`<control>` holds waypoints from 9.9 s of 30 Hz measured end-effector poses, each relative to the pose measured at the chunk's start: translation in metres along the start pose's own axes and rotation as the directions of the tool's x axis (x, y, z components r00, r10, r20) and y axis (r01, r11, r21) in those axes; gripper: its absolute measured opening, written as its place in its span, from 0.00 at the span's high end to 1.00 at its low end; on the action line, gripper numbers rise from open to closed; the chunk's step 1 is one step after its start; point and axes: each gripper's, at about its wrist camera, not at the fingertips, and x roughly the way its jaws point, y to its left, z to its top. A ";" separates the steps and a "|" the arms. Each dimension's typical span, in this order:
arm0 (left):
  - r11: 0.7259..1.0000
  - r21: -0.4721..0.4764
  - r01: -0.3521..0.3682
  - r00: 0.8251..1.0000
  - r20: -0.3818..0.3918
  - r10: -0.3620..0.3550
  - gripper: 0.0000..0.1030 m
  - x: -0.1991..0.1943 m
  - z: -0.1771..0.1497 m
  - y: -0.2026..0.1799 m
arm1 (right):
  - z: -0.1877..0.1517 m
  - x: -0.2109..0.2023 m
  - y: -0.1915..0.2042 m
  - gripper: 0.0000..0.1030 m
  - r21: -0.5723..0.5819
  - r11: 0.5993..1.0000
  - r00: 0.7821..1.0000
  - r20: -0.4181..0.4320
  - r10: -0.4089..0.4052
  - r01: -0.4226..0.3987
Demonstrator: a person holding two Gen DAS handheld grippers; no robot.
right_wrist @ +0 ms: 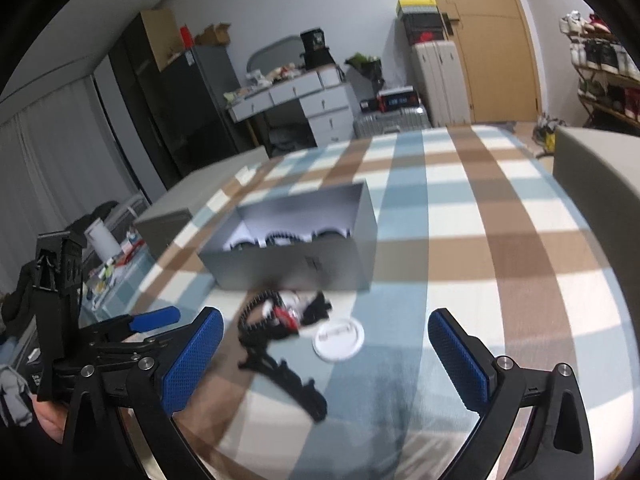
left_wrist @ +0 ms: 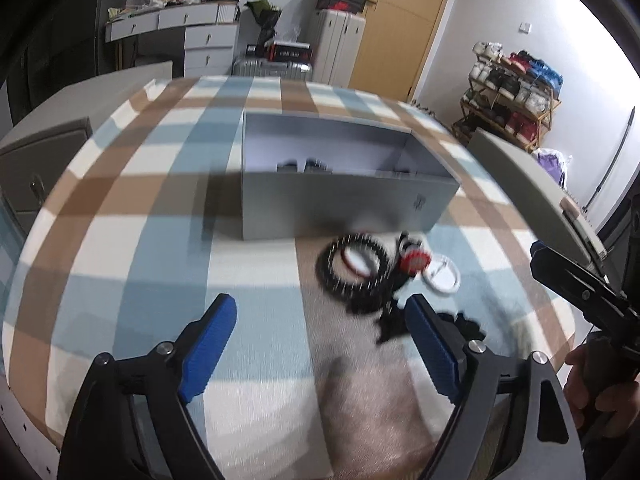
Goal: Organize jewelry
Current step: 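Withdraw the left tool from the box back over the table, then grasp the clear-and-red hair clip with the right tool and lift it, then carry the clear-red clip to the box with the right tool while the left tool grasps the white pin badge, then lower both held items into the grey box and open both tools, then lift both tools out of the box back over the table, then grasp the black coil hair tie with the right tool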
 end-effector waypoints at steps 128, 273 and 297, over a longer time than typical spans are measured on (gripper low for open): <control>0.944 0.326 0.056 0.998 -0.023 -0.051 0.64 -0.003 0.071 -0.089 | 0.019 -0.013 -0.052 0.82 0.137 0.983 0.991 0.076 0.110 -0.119; 0.988 -0.145 -0.046 0.998 0.028 0.050 0.02 -0.018 -0.004 0.088 | -0.008 0.127 0.103 0.28 -0.438 0.899 0.958 -0.259 -0.120 -0.005; 0.990 -0.125 -0.059 0.998 0.016 0.062 0.01 -0.021 -0.002 0.077 | -0.008 0.098 0.097 0.55 -0.404 0.914 0.984 -0.174 -0.047 -0.028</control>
